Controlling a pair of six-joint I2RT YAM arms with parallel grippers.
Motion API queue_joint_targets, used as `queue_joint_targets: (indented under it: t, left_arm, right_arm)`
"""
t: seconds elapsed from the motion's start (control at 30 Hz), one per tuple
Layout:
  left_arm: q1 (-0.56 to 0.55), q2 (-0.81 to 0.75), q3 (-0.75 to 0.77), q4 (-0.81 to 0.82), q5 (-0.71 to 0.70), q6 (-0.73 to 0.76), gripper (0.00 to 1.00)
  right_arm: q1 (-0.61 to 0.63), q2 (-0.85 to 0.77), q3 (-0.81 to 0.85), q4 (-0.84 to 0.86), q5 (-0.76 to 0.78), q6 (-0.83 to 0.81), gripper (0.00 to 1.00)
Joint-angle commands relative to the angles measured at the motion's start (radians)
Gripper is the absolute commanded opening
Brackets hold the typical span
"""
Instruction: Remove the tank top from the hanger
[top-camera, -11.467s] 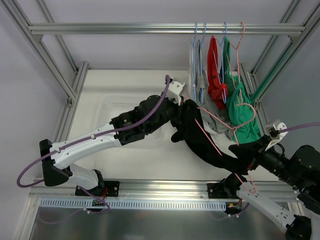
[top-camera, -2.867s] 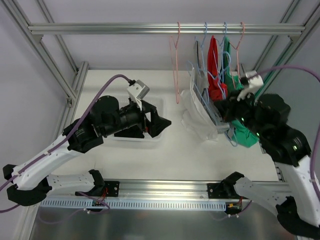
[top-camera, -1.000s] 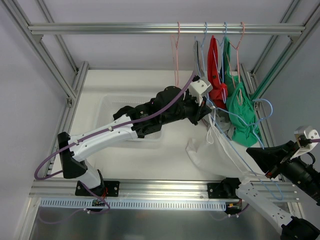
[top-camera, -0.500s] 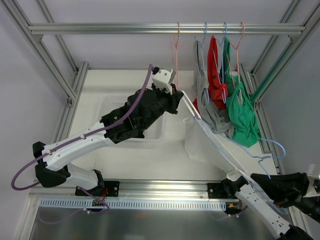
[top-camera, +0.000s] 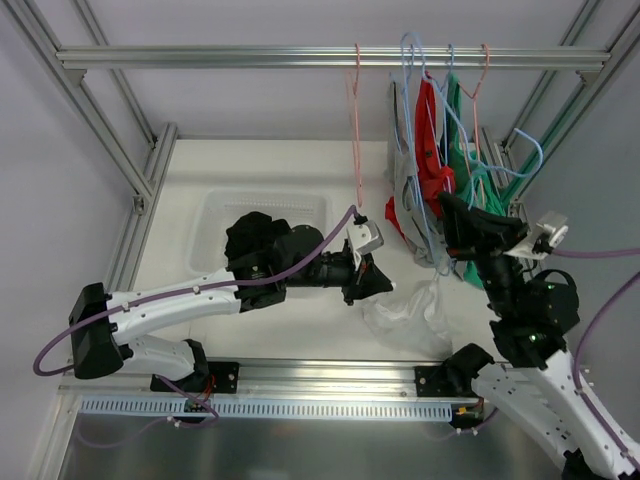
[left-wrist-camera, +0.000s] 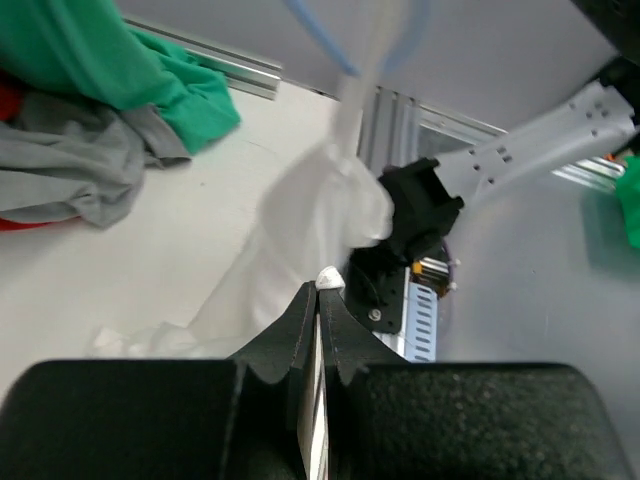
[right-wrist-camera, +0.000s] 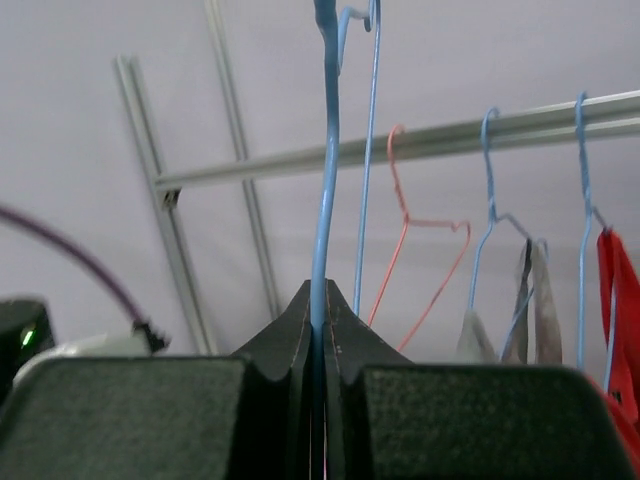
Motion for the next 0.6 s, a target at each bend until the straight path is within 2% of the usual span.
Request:
queue_joint_targets:
  t: [0.0,0.07,0.1,0.13,0.17,0.27,0.33,0.37,0.4,0.43,0.47,0.5,0.57]
  left_arm:
    - [-0.01,0.023,-0.026,0.13,0.159,-0.026,0.0]
    - [-0.016,0.043,-0.064,0.13,0.131,-0.036,0.0]
    - [-0.018,0.047,-0.075,0.127,0.108,-0.052,0.0]
    - [-0.019,0.049,-0.093,0.117,0.084,-0.058,0.0]
    - [-0.022,0.046,-0.1,0.104,0.068,-0.058,0.0]
    - [-0.032,0.026,-0.123,0.064,-0.005,-0.055,0.0]
    - [-0.035,0.012,-0.13,0.038,-0.025,-0.049,0.0]
    - [-0.036,0.007,-0.127,0.026,-0.042,-0.05,0.09]
    - [-0.041,0.004,-0.115,0.008,-0.107,-0.055,0.14]
    - [-0.041,-0.003,-0.106,-0.044,-0.145,-0.058,0.16]
    - [-0.042,-0.006,-0.097,-0.066,-0.181,-0.072,0.26]
    - [-0.042,-0.013,-0.084,-0.083,-0.241,-0.076,0.38]
    - [-0.042,-0.029,-0.074,-0.115,-0.251,-0.079,0.59]
  right_arm:
    - [-0.001,0.092,0.004,0.679,0.164,-0.067,0.0]
    - [0.002,0.118,-0.017,0.679,0.176,-0.112,0.0]
    - [0.002,0.112,-0.023,0.627,0.137,-0.121,0.0]
    - [0.002,0.092,-0.02,0.54,0.12,-0.129,0.0]
    - [0.003,0.049,0.002,0.357,0.113,-0.123,0.0]
    - [0.003,-0.05,-0.026,0.16,0.133,-0.095,0.0]
    - [0.002,-0.09,-0.048,0.105,0.11,-0.106,0.0]
    - [0.002,-0.101,0.001,-0.076,0.052,-0.113,0.0]
    - [0.003,-0.089,0.047,-0.191,0.043,-0.083,0.0]
    - [0.004,-0.068,0.099,-0.429,0.059,-0.052,0.0]
    - [0.002,-0.022,0.189,-0.518,0.079,-0.034,0.0]
    - [0.002,-0.003,0.209,-0.574,0.083,-0.027,0.0]
    - [0.002,0.021,0.22,-0.622,0.106,-0.014,0.0]
